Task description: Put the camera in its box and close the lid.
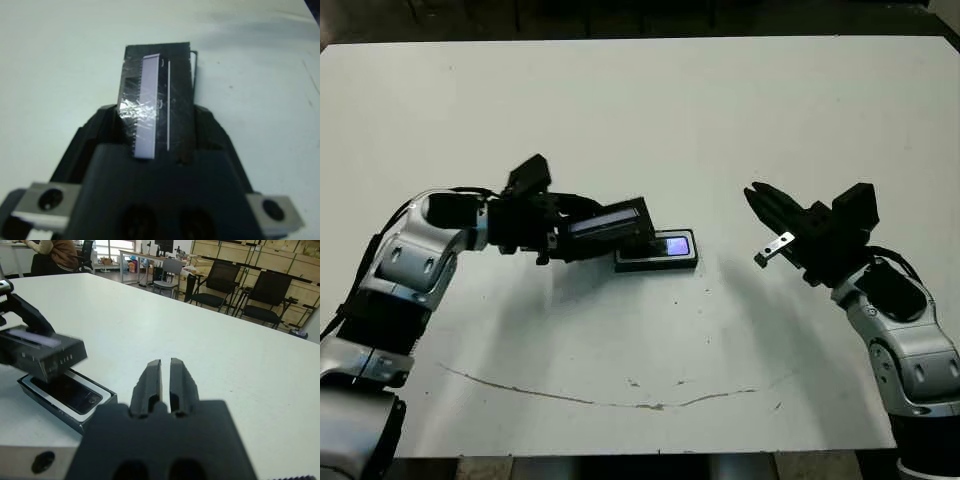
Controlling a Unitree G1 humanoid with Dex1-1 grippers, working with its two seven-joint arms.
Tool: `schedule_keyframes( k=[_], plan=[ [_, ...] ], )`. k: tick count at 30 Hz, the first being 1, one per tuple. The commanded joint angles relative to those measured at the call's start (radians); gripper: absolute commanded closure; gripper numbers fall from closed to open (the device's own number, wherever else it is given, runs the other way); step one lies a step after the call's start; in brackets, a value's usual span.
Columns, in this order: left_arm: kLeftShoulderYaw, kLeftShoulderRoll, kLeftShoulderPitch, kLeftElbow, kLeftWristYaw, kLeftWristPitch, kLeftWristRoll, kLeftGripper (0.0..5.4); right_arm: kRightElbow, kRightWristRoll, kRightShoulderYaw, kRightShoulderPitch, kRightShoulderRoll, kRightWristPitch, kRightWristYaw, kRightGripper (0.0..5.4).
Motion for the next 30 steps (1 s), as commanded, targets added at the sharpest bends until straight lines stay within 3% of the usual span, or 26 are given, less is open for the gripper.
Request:
schedule_keyframes(
  k=[1,15,30],
  plan=[
    [-0.019,-0.011,-0.013,0.026,-0.012,0.015,0.018,2.64,0.019,-0.008,0.006,0.013,0.004,0.012,0.002,5.40],
    [-0.016,-0.067,-0.042,0.160,-0.018,-0.069,0.044,2.64,0.017,-0.012,-0.002,0.013,-0.008,0.017,0.003,5.40],
    [-0.071,-0.099,-0.077,0.235,-0.064,-0.067,0.093,2.64,0.002,-0.026,-0.010,0.022,-0.025,0.016,0.006,5.40]
  ],
)
